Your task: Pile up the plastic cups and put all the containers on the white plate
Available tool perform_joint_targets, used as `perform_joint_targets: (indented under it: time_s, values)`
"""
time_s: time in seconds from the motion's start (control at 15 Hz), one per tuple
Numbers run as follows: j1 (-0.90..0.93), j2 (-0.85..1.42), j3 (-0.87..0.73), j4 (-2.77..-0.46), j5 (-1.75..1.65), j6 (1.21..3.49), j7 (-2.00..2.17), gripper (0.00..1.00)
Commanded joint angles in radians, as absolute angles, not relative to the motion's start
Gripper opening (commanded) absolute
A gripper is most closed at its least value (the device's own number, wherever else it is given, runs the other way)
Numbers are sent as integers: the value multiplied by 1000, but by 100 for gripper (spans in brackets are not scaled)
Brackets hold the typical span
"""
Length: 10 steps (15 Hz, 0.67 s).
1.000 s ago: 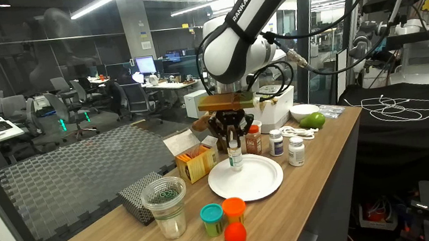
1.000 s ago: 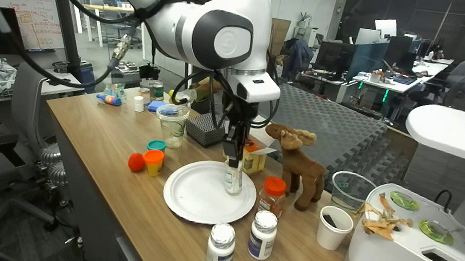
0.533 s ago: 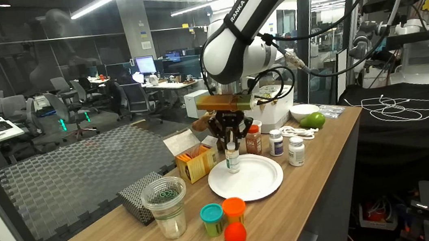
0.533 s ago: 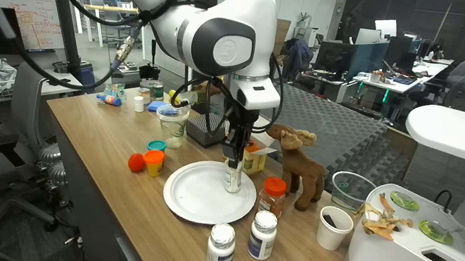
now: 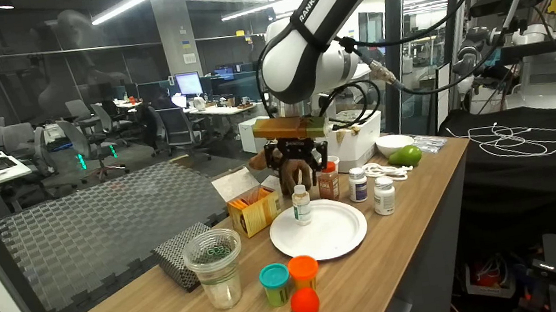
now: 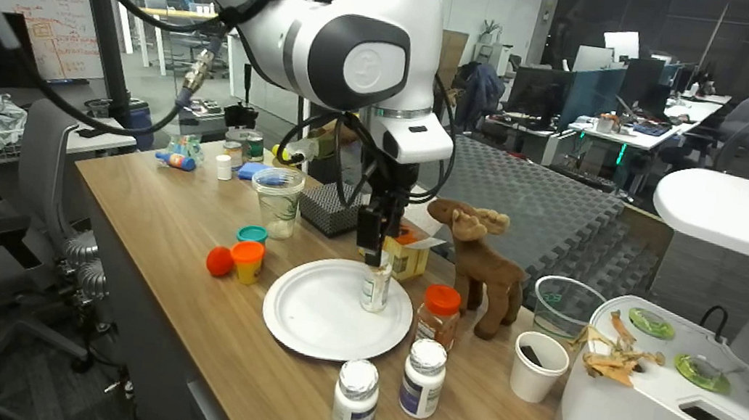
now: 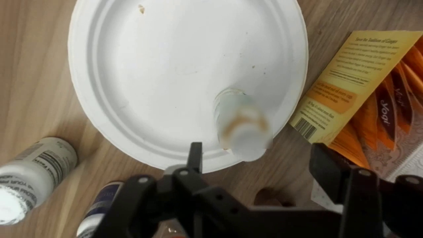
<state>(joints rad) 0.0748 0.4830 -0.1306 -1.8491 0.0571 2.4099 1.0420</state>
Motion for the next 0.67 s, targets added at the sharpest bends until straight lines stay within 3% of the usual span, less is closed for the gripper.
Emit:
perform_joint_targets:
  time_s: [0.0, 0.6]
  values:
    - [110, 345, -126, -1929, -15, 2380, 1007, 100]
    - [177, 194, 38, -2088, -67, 2265, 787, 100]
